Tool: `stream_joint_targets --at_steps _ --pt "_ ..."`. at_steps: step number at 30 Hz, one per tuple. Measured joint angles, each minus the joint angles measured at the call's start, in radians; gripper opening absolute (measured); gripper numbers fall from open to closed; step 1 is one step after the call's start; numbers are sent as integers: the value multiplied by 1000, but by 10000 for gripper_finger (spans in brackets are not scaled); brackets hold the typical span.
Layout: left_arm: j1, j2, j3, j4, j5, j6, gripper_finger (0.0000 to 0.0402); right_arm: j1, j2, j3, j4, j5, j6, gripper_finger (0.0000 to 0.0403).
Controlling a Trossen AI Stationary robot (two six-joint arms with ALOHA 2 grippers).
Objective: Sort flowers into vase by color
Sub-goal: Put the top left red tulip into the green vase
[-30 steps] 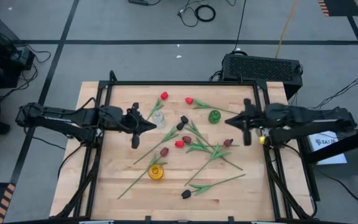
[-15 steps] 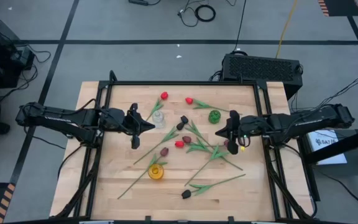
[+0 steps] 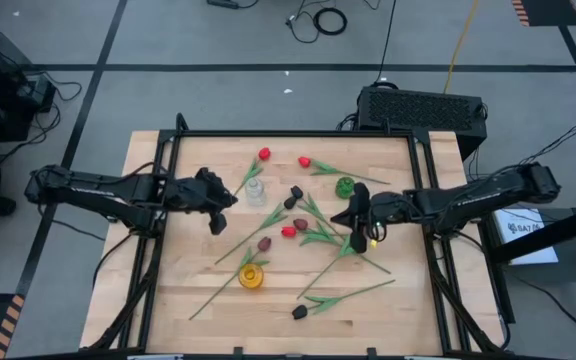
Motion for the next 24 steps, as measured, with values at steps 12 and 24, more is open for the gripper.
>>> stream_joint_targets --at_steps 12,24 --pt "92 114 0 -142 -104 -98 20 6 41 0 52 0 -30 0" --pt "282 391 0 -138 -61 -18 31 6 41 0 54 0 -105 0"
